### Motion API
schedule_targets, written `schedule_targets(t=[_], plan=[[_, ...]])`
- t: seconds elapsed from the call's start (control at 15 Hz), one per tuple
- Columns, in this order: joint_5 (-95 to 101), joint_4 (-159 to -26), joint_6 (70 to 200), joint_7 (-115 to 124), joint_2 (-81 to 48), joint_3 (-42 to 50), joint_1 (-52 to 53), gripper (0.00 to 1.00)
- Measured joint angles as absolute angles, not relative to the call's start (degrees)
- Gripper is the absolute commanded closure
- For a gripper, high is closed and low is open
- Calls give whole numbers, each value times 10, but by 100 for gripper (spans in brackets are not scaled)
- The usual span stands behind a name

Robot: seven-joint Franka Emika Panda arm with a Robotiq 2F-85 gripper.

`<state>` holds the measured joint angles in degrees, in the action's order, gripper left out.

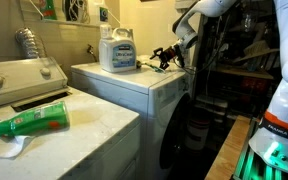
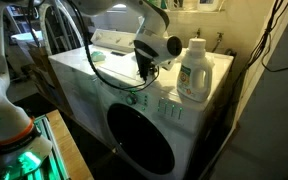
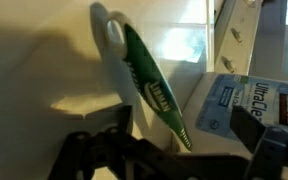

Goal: Use the brush to scrub the top of the washing machine.

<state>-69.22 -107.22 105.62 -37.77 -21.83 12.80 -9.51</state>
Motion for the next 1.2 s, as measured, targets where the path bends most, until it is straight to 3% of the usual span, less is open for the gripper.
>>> schedule_targets(t=[0.6, 1.2], plan=[[-473, -1112, 1293, -337, -142, 95, -49, 0], [-91, -1274, 1468, -143, 12, 60, 34, 0]])
